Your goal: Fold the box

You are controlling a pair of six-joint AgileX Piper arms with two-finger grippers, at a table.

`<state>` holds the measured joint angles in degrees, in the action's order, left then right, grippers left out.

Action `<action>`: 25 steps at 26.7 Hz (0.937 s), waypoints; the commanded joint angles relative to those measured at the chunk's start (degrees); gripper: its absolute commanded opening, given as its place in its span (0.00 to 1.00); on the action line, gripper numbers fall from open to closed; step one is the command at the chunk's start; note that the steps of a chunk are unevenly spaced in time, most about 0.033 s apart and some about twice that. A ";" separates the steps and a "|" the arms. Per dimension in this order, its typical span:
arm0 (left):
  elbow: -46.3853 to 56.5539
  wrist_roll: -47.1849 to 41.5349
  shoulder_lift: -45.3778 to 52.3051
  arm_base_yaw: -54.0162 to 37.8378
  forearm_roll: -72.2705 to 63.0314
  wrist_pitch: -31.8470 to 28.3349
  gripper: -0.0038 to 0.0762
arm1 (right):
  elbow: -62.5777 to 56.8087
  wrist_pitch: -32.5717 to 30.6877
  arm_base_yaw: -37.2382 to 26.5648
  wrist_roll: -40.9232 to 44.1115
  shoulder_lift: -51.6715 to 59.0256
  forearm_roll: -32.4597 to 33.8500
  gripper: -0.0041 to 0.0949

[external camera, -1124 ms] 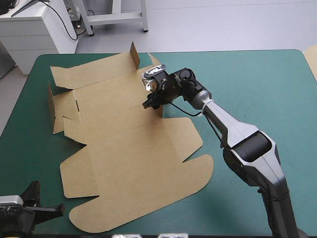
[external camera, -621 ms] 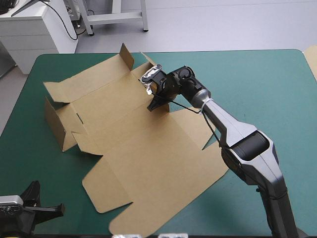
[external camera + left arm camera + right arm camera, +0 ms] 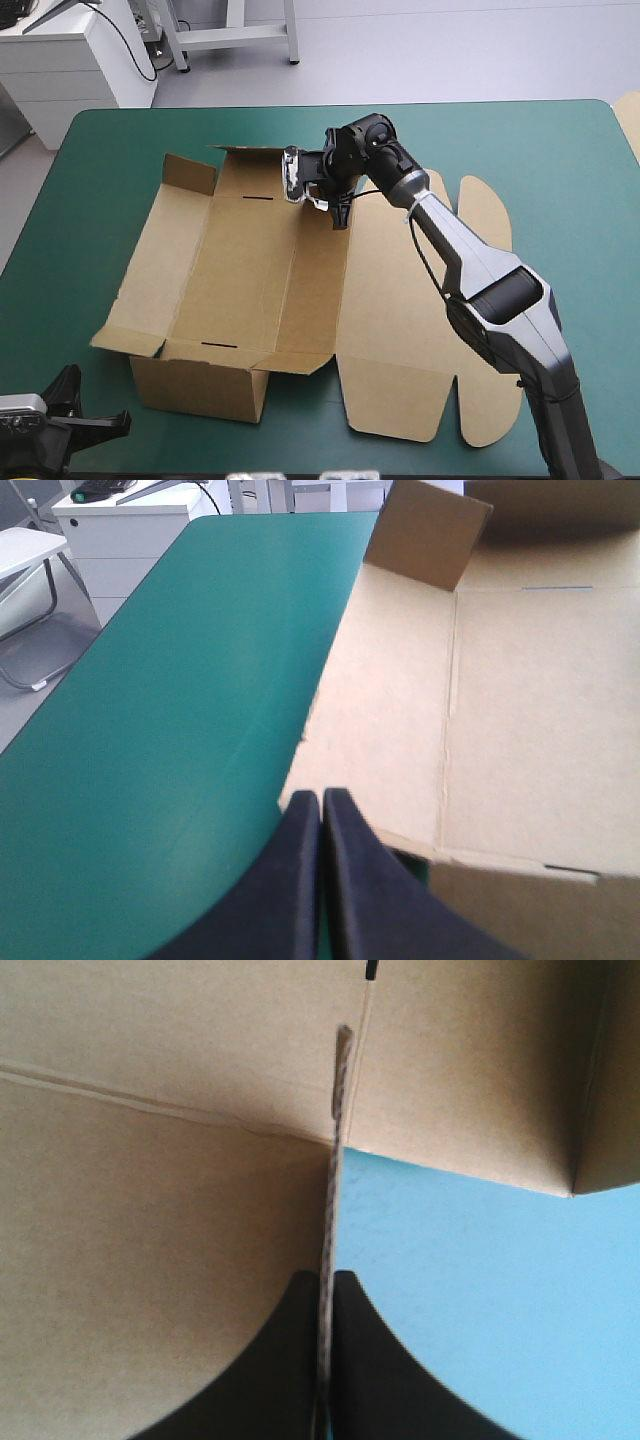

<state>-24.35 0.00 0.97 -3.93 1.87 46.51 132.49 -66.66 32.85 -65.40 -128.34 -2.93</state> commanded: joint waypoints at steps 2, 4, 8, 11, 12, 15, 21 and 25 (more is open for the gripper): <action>-1.16 0.00 0.39 -0.11 -0.12 -4.29 0.04 | 1.98 -4.66 -0.06 -5.54 4.27 -2.68 0.02; -1.16 0.00 0.39 -0.11 -0.12 -4.29 0.04 | 1.98 -4.66 -0.06 -5.54 4.27 -2.68 0.02; -1.16 0.00 0.39 -0.11 -0.12 -4.29 0.04 | 1.98 -3.66 -0.06 -5.62 4.27 -2.68 0.02; -1.16 -0.43 0.39 -0.11 -0.12 -4.29 0.04 | 1.98 -3.58 -0.06 -5.51 4.27 -2.82 0.06; -1.16 -0.43 0.39 -0.11 -0.12 -4.29 0.04 | 1.98 -3.58 -0.06 -5.24 4.27 -2.82 0.09; -1.16 -0.43 0.39 -0.11 -0.12 -4.29 0.04 | 1.98 -3.58 -0.06 -2.12 4.27 -2.82 0.23; -1.16 -0.43 0.39 -0.11 -0.12 -4.29 0.04 | 1.98 -1.11 -0.06 6.06 4.27 1.60 0.70; -1.16 -0.43 0.39 -0.11 -0.12 -4.29 0.04 | 2.10 -1.45 0.01 16.15 4.78 9.20 0.76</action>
<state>-24.35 0.00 0.97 -3.93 1.87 46.51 132.58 -69.70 32.85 -56.34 -128.28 1.33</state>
